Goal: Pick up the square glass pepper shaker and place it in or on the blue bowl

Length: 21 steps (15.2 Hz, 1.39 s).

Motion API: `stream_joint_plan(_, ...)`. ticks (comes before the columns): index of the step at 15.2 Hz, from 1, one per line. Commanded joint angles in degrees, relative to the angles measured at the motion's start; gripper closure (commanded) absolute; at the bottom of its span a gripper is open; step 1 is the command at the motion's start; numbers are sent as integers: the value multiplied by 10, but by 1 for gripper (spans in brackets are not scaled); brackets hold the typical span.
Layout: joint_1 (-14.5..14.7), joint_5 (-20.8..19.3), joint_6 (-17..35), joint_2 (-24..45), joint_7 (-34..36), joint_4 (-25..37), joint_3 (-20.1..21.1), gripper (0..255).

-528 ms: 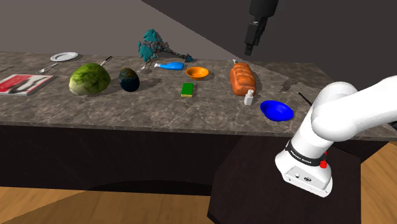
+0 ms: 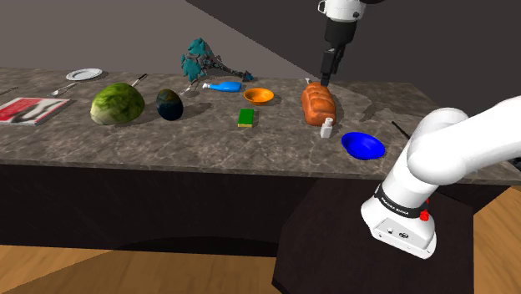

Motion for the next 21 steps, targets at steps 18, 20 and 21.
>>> stream_joint_plan(18, -60, -71, 265, 272, -175, -55, -181, 0)
stream_joint_plan(20, -63, -66, 292, 316, -198, -45, -199, 0)
stream_joint_plan(21, -64, -63, 301, 331, -206, -42, -203, 0)
